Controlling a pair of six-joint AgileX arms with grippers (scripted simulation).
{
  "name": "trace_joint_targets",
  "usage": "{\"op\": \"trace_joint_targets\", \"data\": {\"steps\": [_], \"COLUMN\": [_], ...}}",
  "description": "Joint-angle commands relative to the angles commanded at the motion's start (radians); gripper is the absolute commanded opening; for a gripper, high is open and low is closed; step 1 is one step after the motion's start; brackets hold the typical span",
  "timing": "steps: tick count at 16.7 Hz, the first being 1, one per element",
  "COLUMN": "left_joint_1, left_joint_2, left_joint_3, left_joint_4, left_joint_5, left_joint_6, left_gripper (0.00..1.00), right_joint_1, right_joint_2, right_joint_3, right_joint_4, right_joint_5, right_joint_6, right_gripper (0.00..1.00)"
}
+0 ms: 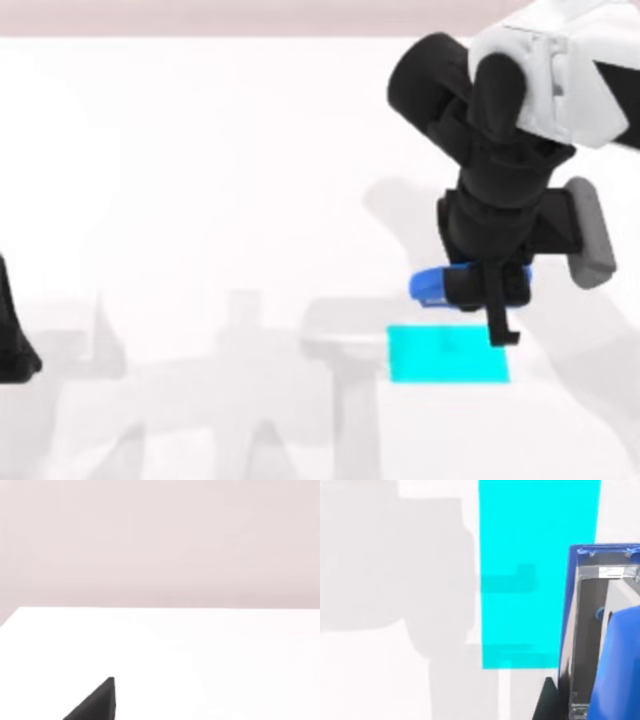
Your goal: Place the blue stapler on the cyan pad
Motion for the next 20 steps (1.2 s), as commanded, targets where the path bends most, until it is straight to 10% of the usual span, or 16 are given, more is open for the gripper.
{"op": "trace_joint_targets", "data": {"steps": [20], "left_joint_1": [0.000], "left_joint_2": [0.000], "left_joint_3": [0.000], "left_joint_4": [0.000], "left_joint_5": [0.000], "left_joint_6": [0.000], "left_gripper": [1.00], "right_joint_1": [0.001], "right_joint_2": [0.130], "right_joint_3": [-0.236], "right_joint_4": [0.366], "right_joint_5": [0.001], "right_joint_6": [0.003], "right_gripper": [0.08]}}
